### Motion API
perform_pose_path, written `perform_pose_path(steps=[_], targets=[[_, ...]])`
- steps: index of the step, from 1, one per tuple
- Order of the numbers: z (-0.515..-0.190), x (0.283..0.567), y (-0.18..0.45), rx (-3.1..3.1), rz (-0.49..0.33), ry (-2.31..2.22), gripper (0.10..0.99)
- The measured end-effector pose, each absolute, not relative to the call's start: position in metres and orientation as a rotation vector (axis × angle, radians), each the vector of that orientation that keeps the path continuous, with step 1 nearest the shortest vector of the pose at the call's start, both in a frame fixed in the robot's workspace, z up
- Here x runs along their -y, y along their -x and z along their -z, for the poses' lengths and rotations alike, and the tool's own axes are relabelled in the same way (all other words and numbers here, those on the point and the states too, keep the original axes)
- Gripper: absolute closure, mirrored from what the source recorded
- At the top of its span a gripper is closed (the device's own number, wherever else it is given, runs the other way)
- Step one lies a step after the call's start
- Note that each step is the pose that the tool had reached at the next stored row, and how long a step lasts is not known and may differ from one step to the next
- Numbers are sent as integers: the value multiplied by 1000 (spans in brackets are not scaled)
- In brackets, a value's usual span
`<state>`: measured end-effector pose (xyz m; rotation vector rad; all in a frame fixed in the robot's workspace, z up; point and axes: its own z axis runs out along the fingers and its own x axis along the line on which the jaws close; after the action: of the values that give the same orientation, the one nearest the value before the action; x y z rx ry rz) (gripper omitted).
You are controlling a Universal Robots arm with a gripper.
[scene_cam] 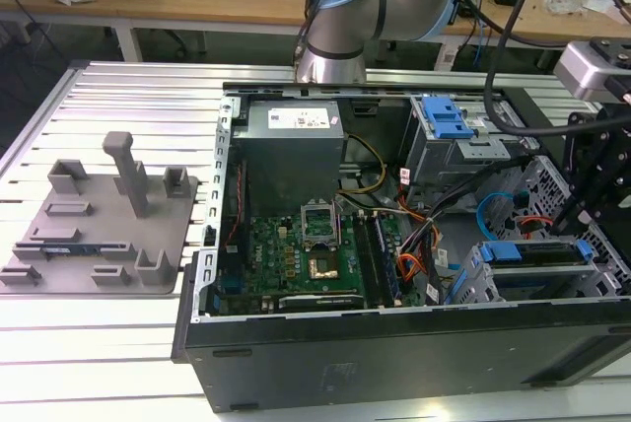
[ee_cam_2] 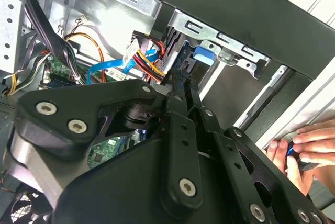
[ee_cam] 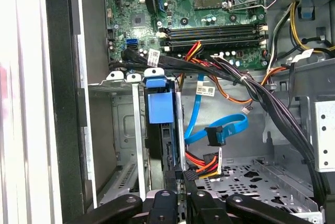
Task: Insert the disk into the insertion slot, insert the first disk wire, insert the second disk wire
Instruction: 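Insert the first disk wire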
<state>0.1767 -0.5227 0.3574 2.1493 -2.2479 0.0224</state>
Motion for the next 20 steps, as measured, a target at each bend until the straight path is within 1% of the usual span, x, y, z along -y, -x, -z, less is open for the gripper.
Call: perform_pose_path(steps=[20], targets=[[-352,523,-177,2254,-24,-2141,922]])
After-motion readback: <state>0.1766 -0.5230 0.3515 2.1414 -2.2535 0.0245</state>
